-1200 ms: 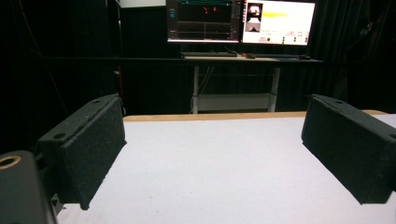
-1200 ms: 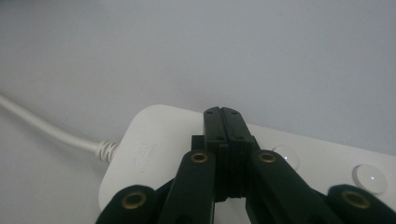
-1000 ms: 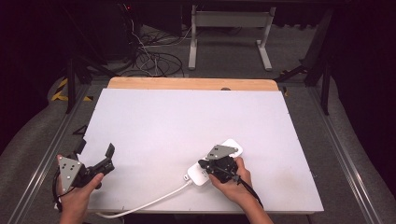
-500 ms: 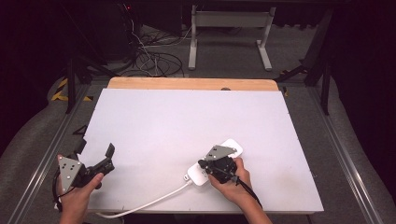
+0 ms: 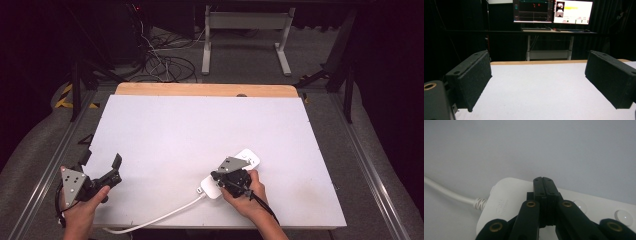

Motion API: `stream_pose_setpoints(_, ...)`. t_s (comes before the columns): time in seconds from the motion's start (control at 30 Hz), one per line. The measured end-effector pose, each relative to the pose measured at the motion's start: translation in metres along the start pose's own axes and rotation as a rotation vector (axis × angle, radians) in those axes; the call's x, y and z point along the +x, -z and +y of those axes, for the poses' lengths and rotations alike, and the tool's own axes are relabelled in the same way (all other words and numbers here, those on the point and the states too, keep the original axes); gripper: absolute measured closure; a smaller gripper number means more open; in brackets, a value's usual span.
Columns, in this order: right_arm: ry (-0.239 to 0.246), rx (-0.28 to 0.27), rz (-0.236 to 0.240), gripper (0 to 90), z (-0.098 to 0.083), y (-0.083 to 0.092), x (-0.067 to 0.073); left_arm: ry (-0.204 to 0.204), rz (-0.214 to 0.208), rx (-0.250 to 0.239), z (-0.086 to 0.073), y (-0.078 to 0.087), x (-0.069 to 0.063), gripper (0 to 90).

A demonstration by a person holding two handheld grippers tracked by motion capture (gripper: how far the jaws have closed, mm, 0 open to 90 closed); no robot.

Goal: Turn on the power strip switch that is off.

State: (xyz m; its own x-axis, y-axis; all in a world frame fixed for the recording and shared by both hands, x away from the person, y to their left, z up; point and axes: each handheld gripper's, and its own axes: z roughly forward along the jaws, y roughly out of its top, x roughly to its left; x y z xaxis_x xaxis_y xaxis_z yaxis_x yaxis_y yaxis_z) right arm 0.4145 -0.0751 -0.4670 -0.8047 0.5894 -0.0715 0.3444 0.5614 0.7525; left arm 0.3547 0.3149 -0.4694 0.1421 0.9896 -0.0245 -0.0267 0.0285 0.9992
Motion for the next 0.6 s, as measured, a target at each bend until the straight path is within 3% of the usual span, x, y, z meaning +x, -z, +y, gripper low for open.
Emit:
stream_pose_setpoints(0.2, 0.022, 0.006, -0.024, 90.0, 0.0014, -0.0026, 0.0060, 0.007, 0.006, -0.002, 0.0004, 0.0011, 0.0013, 7.3)
stream_pose_setpoints(0.6, 0.019, 0.007, -0.033, 90.0, 0.0021, -0.0019, 0.0055, 0.022, 0.019, -0.010, 0.0010, 0.0031, 0.0071, 7.4)
